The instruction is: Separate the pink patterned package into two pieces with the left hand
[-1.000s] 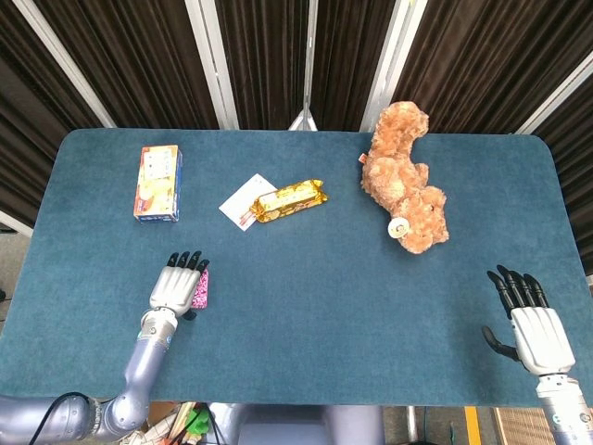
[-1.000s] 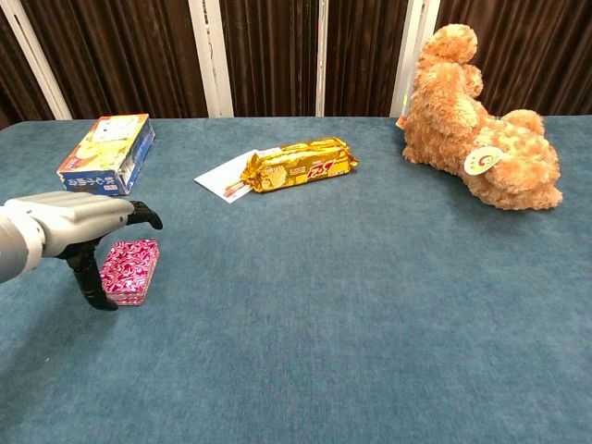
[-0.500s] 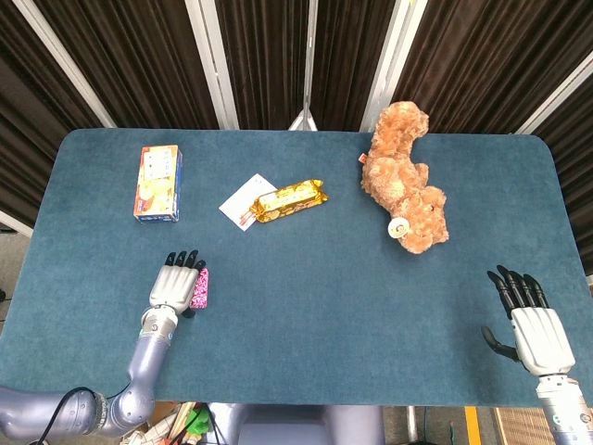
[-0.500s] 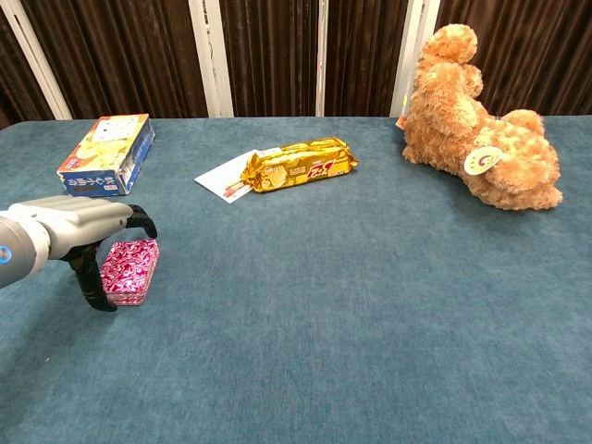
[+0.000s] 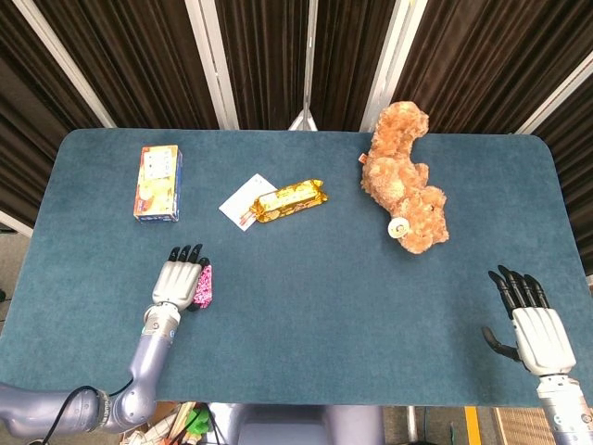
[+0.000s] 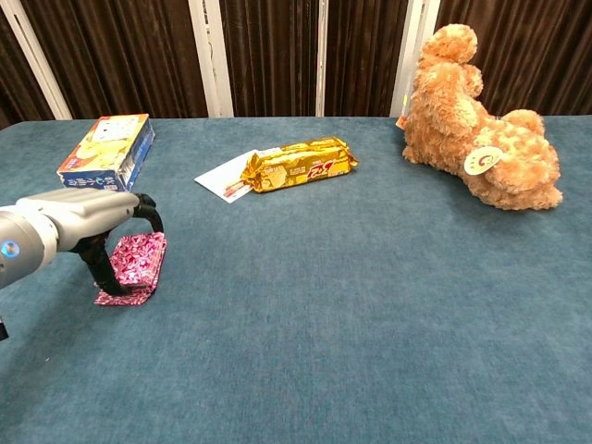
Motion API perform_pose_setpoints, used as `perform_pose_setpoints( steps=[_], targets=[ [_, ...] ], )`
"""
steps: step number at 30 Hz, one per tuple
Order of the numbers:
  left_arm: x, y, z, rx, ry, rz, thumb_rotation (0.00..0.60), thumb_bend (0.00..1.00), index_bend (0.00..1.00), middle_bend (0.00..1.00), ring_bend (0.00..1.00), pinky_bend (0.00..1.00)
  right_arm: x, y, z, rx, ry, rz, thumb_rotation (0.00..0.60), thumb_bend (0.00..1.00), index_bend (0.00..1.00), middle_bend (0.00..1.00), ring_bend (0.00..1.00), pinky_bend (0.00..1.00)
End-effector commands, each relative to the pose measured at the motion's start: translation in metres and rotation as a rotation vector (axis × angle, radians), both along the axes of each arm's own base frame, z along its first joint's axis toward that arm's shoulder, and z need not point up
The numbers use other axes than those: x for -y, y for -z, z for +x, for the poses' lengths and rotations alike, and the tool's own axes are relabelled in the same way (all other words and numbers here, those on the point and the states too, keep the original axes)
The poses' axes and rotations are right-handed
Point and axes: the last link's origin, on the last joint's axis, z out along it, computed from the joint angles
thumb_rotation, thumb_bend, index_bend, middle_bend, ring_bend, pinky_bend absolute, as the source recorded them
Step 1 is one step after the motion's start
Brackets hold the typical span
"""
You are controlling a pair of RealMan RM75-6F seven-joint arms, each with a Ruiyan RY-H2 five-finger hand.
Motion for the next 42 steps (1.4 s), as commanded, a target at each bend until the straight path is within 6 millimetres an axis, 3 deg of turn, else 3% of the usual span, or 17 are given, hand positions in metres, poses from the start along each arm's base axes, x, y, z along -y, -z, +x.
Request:
perform_pose_setpoints(
  steps=[1,5,10,17,20,22,27,34,38,42],
  targets=[
    [0.003,-0.010,-0.002,0.013,0.016,0.014,0.600,0.49,0.53,0.00,0.00,0.06,0.000,0.000,0.000,0.000,0.001,-0.001,0.600,0.36,0.00,0.00,0.00,0.05],
    [0.007,-0.025,-0.010,0.012,0.028,0.030,0.600,0.50,0.54,0.00,0.00,0.06,0.000,0.000,0.000,0.002,0.003,-0.002,0.600,0.36,0.00,0.00,0.00,0.05],
    [0.018,-0.045,-0.035,-0.017,0.019,0.028,0.600,0.51,0.54,0.00,0.00,0.06,0.000,0.000,0.000,0.006,0.004,0.000,0.600,0.36,0.00,0.00,0.00,0.05],
    [0.031,-0.052,-0.071,-0.045,-0.035,0.000,0.600,0.50,0.53,0.00,0.00,0.06,-0.001,0.001,0.001,0.011,0.007,0.001,0.600,0.36,0.00,0.00,0.00,0.05],
    [0.033,-0.050,-0.079,-0.048,-0.044,-0.009,0.600,0.47,0.47,0.00,0.00,0.05,-0.001,0.001,0.001,0.013,0.010,0.002,0.600,0.36,0.00,0.00,0.00,0.05],
    [0.033,-0.048,-0.083,-0.055,-0.050,-0.016,0.600,0.38,0.37,0.00,0.00,0.04,-0.001,0.001,0.001,0.014,0.012,0.001,0.600,0.36,0.00,0.00,0.00,0.05],
    [0.033,-0.047,-0.087,-0.067,-0.076,-0.034,0.600,0.24,0.19,0.00,0.00,0.02,-0.001,0.000,0.001,0.017,0.014,0.000,0.600,0.36,0.00,0.00,0.00,0.05],
    [0.032,-0.054,-0.087,-0.104,-0.092,-0.048,0.600,0.20,0.07,0.00,0.00,0.00,-0.001,0.000,0.001,0.019,0.012,0.000,0.600,0.36,0.00,0.00,0.00,0.05],
    [0.029,-0.059,-0.082,-0.103,-0.099,-0.050,0.600,0.20,0.05,0.00,0.00,0.00,-0.001,0.000,0.001,0.020,0.013,-0.001,0.600,0.36,0.00,0.00,0.00,0.05],
    [0.026,-0.061,-0.072,-0.082,-0.097,-0.047,0.600,0.20,0.09,0.00,0.00,0.00,-0.001,0.000,0.001,0.021,0.013,-0.001,0.600,0.36,0.00,0.00,0.00,0.05]
  ],
)
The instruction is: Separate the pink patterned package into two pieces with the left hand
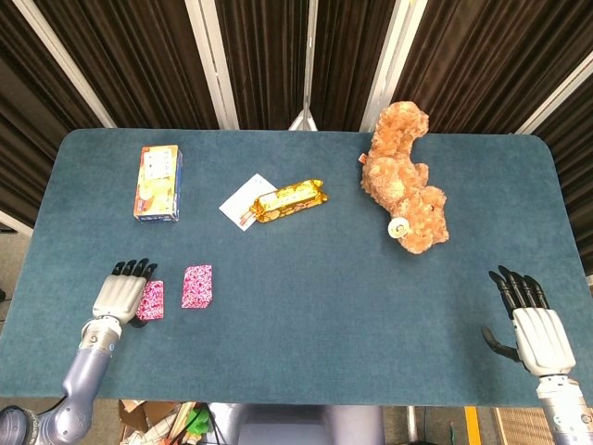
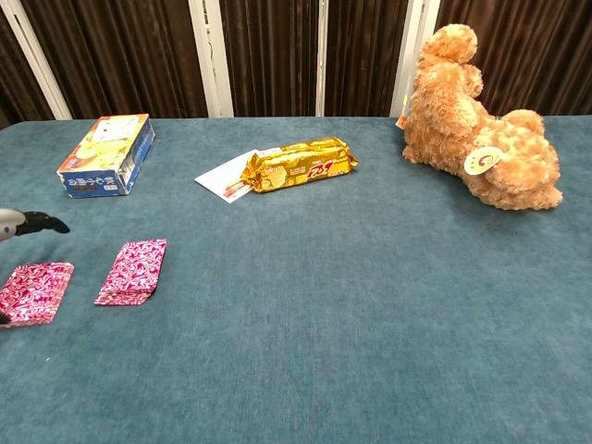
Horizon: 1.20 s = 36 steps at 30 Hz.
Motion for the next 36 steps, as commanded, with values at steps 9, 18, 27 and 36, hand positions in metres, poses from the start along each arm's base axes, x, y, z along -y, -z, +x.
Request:
perform_pose_setpoints(
  steps=[9,18,27,36],
  targets=[
    [-0.012,0.017,0.025,0.031,0.015,-0.003,0.600,0.22,0.13,0.00,0.00,0.00,0.000,0.000,0.000,0.004,0.000,0.003,0.600,0.36,0.00,0.00,0.00,0.05],
    [-0.025,0.038,0.054,0.050,0.047,-0.008,0.600,0.30,0.13,0.00,0.00,0.00,0.000,0.000,-0.001,0.010,0.005,0.004,0.600,0.36,0.00,0.00,0.00,0.05],
    [-0.032,0.055,0.065,0.029,0.018,-0.037,0.600,0.31,0.12,0.00,0.00,0.00,0.000,-0.001,-0.001,0.019,0.006,0.008,0.600,0.36,0.00,0.00,0.00,0.05],
    [-0.036,0.063,0.068,0.027,0.018,-0.032,0.600,0.33,0.22,0.00,0.00,0.00,0.000,-0.001,0.000,0.022,0.008,0.012,0.600,0.36,0.00,0.00,0.00,0.05]
  ],
)
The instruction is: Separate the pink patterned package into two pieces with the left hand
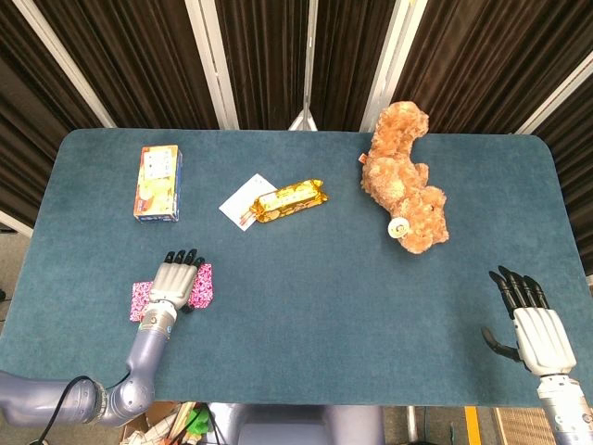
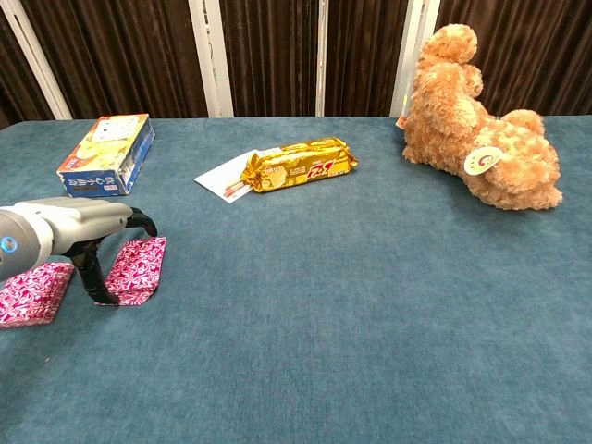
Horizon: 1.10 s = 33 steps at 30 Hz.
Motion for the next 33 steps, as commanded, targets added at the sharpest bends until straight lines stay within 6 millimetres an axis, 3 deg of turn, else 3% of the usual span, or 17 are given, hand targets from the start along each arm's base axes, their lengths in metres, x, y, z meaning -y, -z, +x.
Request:
perform_pose_setpoints(
  steps=[1,4,9,21,33],
  targets=[
    [-0.001,0.002,0.001,0.004,-0.001,0.003,0.600,0.35,0.27,0.00,0.00,0.00,0.000,0.000,0.000,0.000,0.001,0.000,0.600,0.36,0.00,0.00,0.00,0.05],
    [0.001,0.004,0.001,0.005,0.007,0.005,0.600,0.41,0.43,0.00,0.00,0.00,0.000,0.000,0.000,0.003,0.004,-0.001,0.600,0.36,0.00,0.00,0.00,0.05],
    [0.003,0.001,0.002,0.028,0.026,0.018,0.600,0.45,0.55,0.00,0.00,0.00,0.000,0.000,0.000,0.006,0.002,-0.002,0.600,0.36,0.00,0.00,0.00,0.05],
    [0.007,-0.012,0.026,0.134,0.096,0.029,0.600,0.46,0.56,0.00,0.00,0.00,0.000,-0.001,0.001,0.008,0.000,-0.008,0.600,0.36,0.00,0.00,0.00,0.05],
    [0.014,0.032,0.066,0.150,0.169,-0.037,0.600,0.46,0.53,0.00,0.00,0.00,0.001,-0.002,0.000,0.021,0.004,-0.015,0.600,0.36,0.00,0.00,0.00,0.05]
  ],
)
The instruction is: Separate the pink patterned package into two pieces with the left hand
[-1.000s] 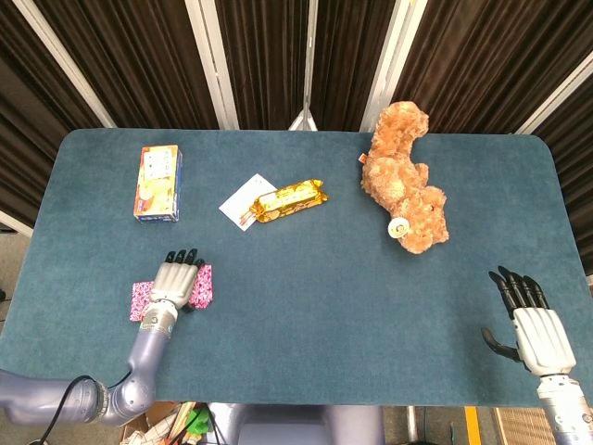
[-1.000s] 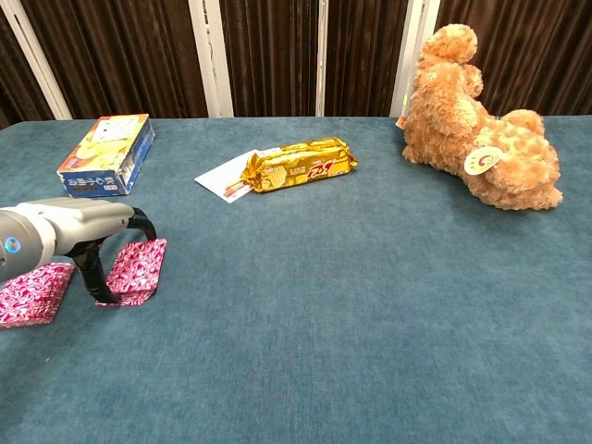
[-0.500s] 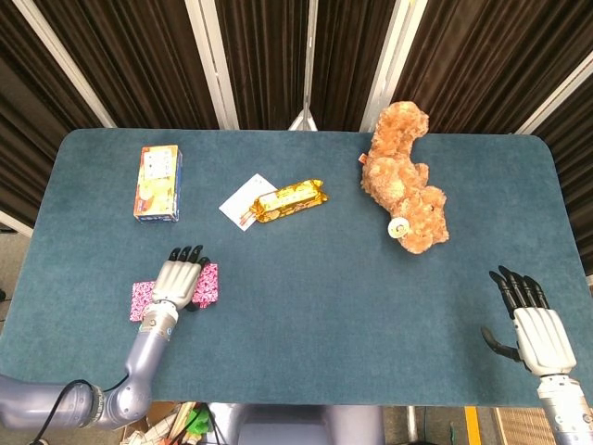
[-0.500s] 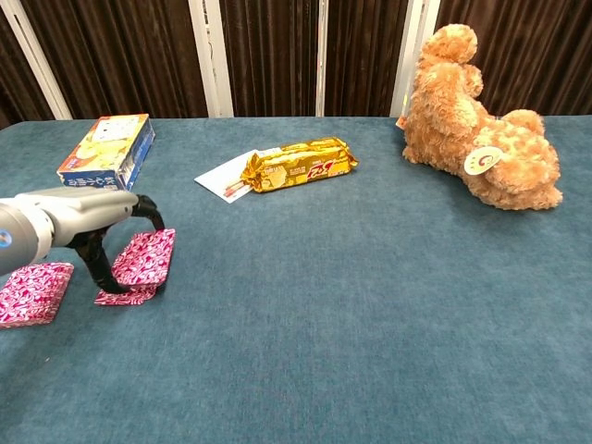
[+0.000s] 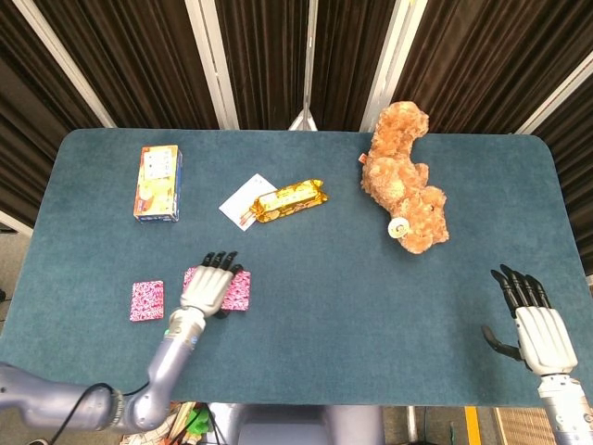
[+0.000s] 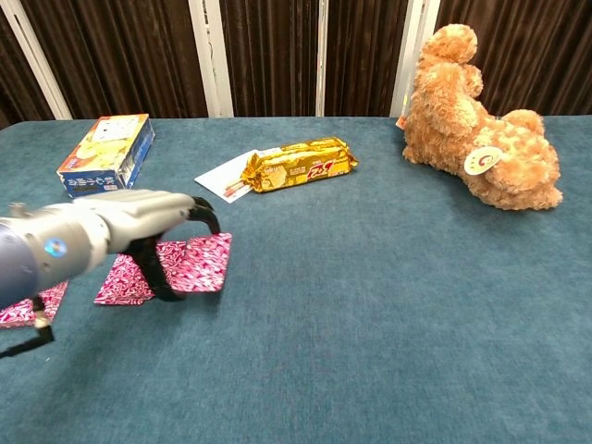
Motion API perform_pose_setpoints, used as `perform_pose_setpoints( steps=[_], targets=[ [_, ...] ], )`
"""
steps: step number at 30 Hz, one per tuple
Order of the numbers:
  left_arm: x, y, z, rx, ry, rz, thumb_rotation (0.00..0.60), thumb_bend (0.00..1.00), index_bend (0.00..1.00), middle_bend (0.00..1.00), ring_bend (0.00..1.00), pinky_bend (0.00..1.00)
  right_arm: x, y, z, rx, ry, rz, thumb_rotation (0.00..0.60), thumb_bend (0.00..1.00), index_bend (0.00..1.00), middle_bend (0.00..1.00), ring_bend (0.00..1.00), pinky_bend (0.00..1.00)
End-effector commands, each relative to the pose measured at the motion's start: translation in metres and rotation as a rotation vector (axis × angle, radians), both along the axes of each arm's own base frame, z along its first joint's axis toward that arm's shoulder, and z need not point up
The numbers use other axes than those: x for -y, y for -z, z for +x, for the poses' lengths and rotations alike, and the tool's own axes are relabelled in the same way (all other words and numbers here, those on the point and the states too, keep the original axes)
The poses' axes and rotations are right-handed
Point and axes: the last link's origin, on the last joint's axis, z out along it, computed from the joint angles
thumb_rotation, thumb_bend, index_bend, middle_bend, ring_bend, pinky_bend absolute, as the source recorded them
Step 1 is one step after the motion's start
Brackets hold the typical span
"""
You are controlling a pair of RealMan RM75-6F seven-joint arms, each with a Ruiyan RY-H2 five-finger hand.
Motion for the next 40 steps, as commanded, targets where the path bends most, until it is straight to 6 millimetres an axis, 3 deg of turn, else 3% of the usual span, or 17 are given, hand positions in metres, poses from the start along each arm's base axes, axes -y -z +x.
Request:
perform_pose_setpoints(
  steps=[1,3,9,12,19,23,27,33,37,40],
  targets=[
    [-0.002,0.012,0.010,-0.002,0.012,-0.002,0.600,0.45,0.53,0.00,0.00,0.00,0.000,0.000,0.000,0.002,0.001,-0.001,0.600,0.36,0.00,0.00,0.00,0.05],
    [-0.002,0.017,0.014,0.004,0.012,-0.005,0.600,0.44,0.50,0.00,0.00,0.00,0.001,-0.001,0.000,0.004,0.001,-0.001,0.600,0.36,0.00,0.00,0.00,0.05],
    [0.001,0.023,0.018,-0.022,0.007,-0.021,0.600,0.23,0.16,0.00,0.00,0.00,0.001,-0.001,-0.001,0.010,0.004,-0.003,0.600,0.36,0.00,0.00,0.00,0.05],
    [0.002,0.020,0.018,-0.035,-0.008,-0.026,0.600,0.20,0.02,0.00,0.00,0.00,0.001,-0.002,-0.001,0.010,0.001,-0.005,0.600,0.36,0.00,0.00,0.00,0.05],
    [0.003,0.006,0.021,-0.012,-0.001,-0.010,0.600,0.19,0.00,0.00,0.00,0.00,0.000,-0.002,-0.001,-0.004,0.001,-0.014,0.600,0.36,0.00,0.00,0.00,0.05],
    [0.009,-0.014,0.019,0.045,0.013,0.021,0.600,0.19,0.00,0.00,0.00,0.00,0.000,-0.003,-0.002,-0.008,0.003,-0.019,0.600,0.36,0.00,0.00,0.00,0.05],
    [0.028,-0.057,-0.007,0.076,0.063,0.117,0.600,0.19,0.00,0.00,0.00,0.00,0.000,-0.005,-0.004,-0.016,0.006,-0.022,0.600,0.36,0.00,0.00,0.00,0.05],
    [0.074,-0.141,-0.087,0.026,0.185,0.378,0.600,0.19,0.00,0.00,0.00,0.00,0.000,-0.002,-0.002,-0.064,-0.011,-0.028,0.600,0.36,0.00,0.00,0.00,0.05],
    [0.106,-0.176,-0.131,0.014,0.184,0.466,0.600,0.19,0.00,0.00,0.00,0.00,-0.001,0.000,-0.001,-0.106,-0.024,-0.036,0.600,0.36,0.00,0.00,0.00,0.05],
    [0.122,-0.191,-0.154,-0.005,0.179,0.506,0.600,0.17,0.00,0.00,0.00,0.00,-0.002,0.001,0.000,-0.115,-0.023,-0.043,0.600,0.36,0.00,0.00,0.00,0.05]
  ],
)
